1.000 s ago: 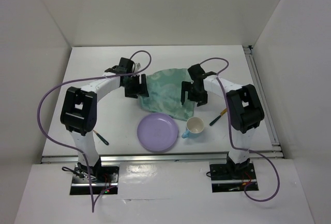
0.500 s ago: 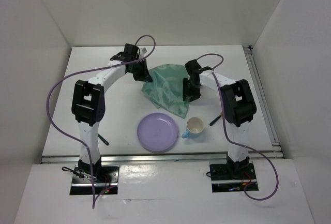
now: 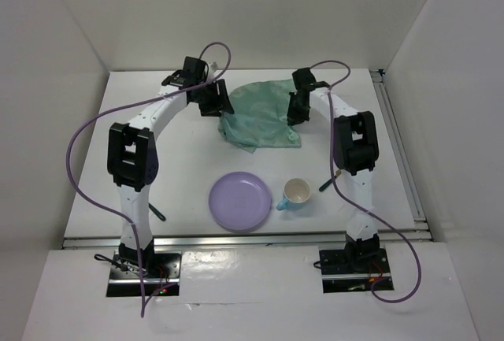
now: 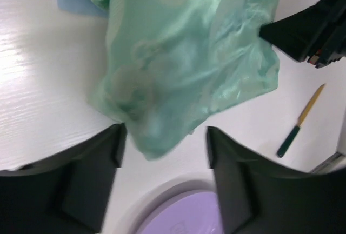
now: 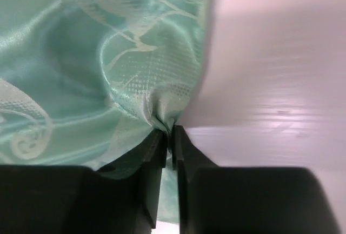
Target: Set the dinner table for one person
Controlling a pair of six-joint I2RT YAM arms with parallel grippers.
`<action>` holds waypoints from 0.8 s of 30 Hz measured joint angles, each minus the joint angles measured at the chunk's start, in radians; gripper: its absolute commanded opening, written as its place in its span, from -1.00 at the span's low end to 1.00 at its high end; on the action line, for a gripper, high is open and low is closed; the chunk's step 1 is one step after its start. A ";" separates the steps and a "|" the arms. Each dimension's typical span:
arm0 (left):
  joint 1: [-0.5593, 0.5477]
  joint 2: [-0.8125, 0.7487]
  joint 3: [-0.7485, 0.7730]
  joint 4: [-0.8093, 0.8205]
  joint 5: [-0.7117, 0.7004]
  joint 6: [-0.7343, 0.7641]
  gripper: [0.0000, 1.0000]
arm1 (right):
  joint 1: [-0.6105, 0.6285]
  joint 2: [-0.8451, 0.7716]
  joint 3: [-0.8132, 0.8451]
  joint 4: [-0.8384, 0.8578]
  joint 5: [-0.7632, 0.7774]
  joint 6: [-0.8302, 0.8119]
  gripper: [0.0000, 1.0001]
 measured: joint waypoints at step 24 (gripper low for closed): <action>0.112 -0.107 -0.227 0.023 -0.024 -0.024 0.75 | -0.159 -0.491 -0.746 0.240 -0.223 0.435 0.59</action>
